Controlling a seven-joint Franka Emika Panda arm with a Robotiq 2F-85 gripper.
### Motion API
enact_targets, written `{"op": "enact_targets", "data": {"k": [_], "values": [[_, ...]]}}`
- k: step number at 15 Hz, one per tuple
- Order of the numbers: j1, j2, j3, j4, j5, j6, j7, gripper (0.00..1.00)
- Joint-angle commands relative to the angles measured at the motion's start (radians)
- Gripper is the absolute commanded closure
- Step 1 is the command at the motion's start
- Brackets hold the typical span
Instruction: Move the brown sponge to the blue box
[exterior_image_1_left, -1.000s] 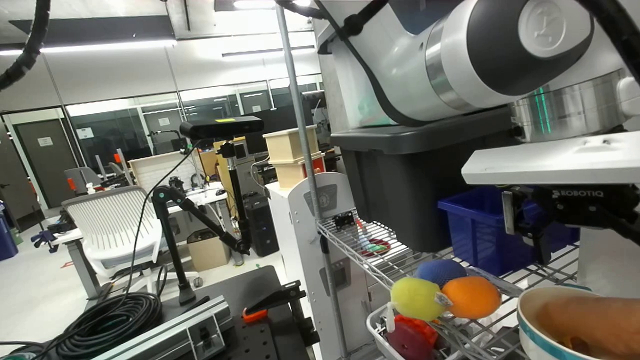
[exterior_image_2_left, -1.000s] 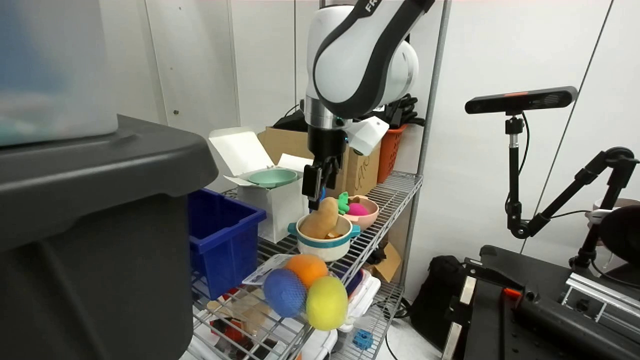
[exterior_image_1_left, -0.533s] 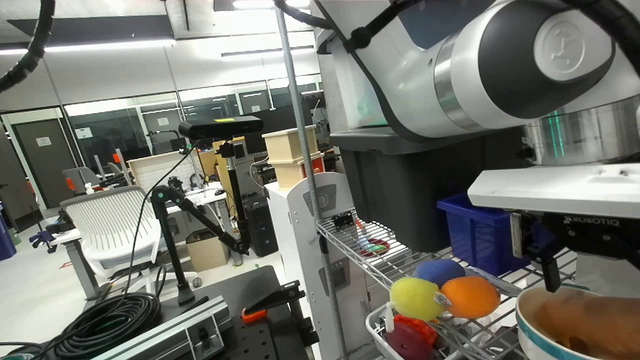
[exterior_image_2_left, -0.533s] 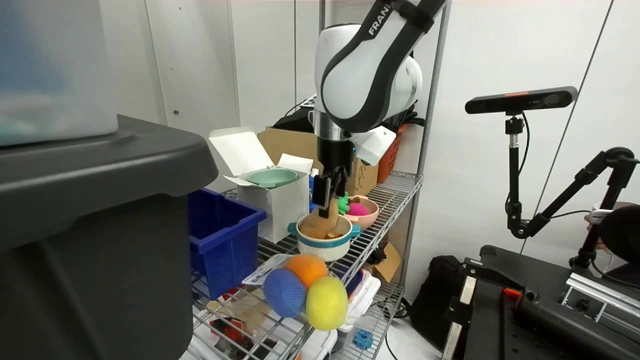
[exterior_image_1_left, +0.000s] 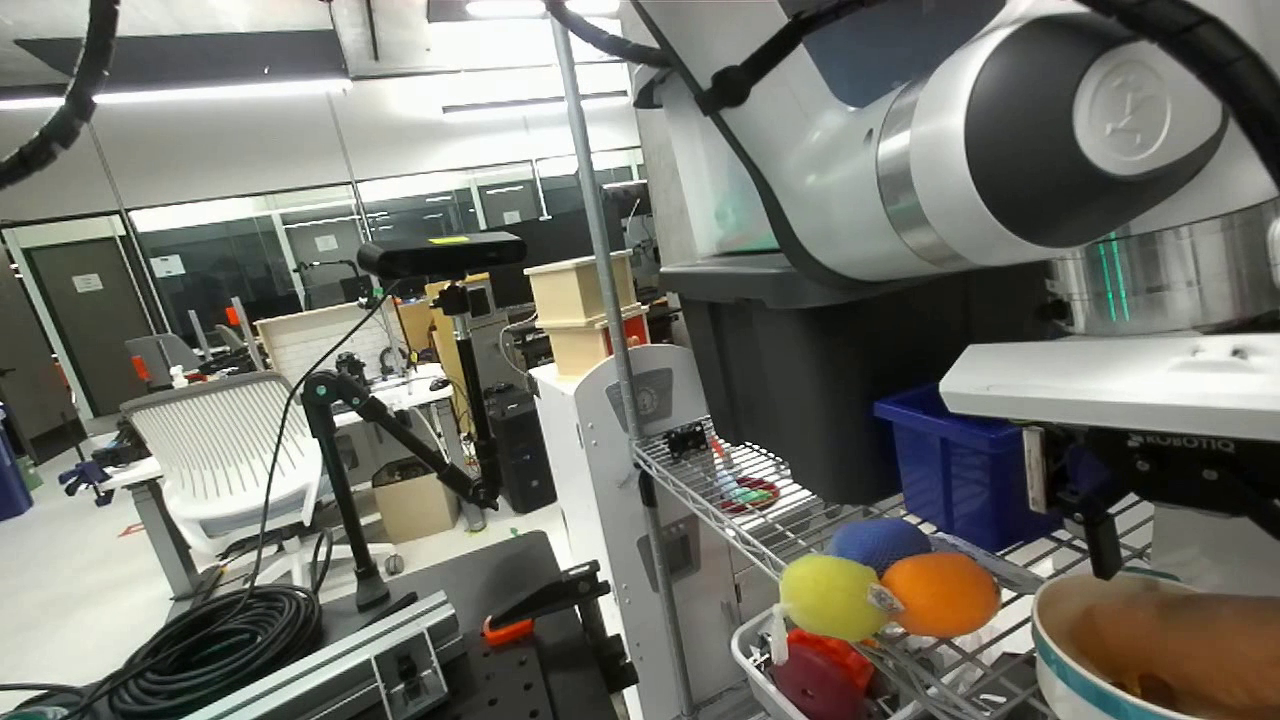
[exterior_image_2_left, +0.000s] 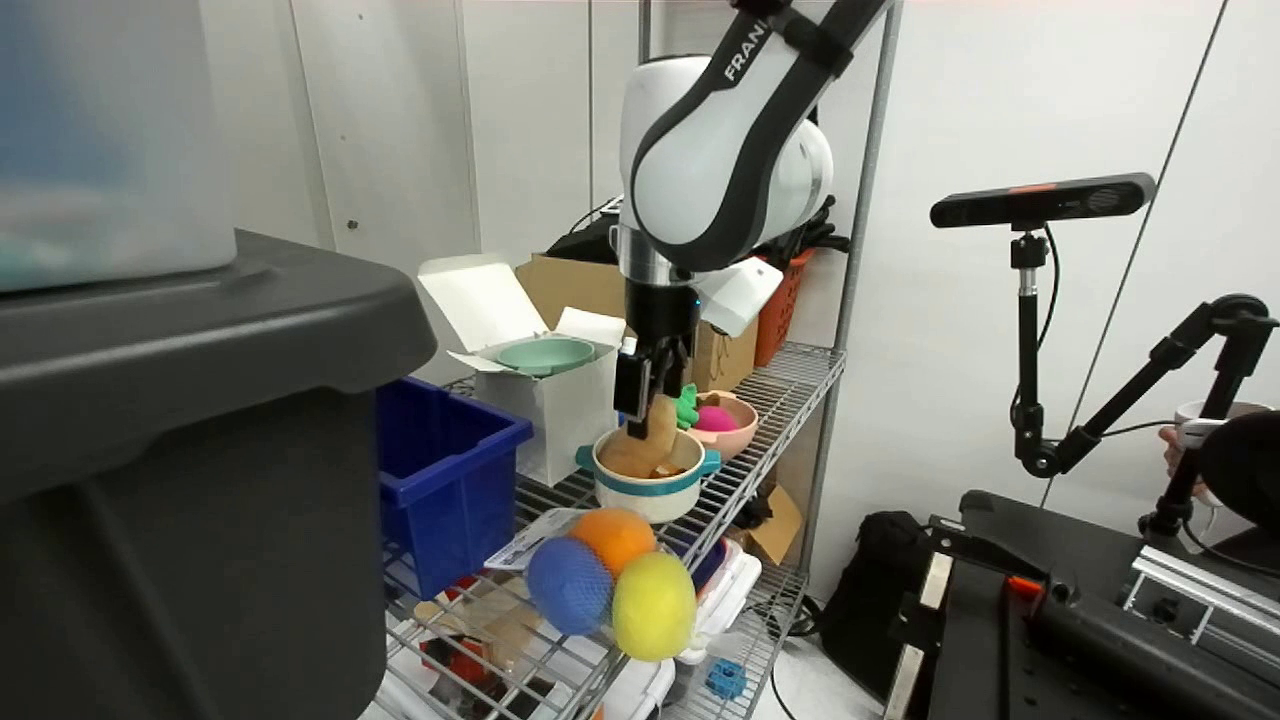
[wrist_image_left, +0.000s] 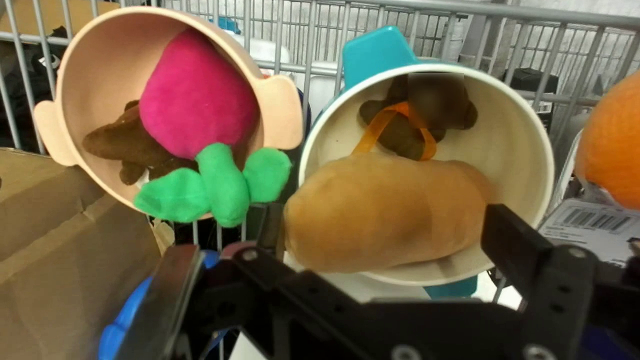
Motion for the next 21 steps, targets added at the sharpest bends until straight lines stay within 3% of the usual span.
{"op": "enact_targets", "data": {"k": [1,9,10,11,12,19,21], "values": [[-0.004,0.024,0.009,0.049,0.006,-0.026,0.008,0.0],[-0.002,0.045,0.006,0.055,0.0,-0.019,0.005,0.0],[-0.002,0.045,0.008,0.058,0.001,-0.021,0.005,0.1],[-0.002,0.043,0.008,0.059,0.002,-0.022,0.005,0.26],[-0.002,0.042,0.008,0.06,0.0,-0.022,0.004,0.35],[-0.004,0.047,0.012,0.073,0.002,-0.027,-0.001,0.88],[-0.004,0.042,0.013,0.071,0.002,-0.027,-0.001,0.99]]}}
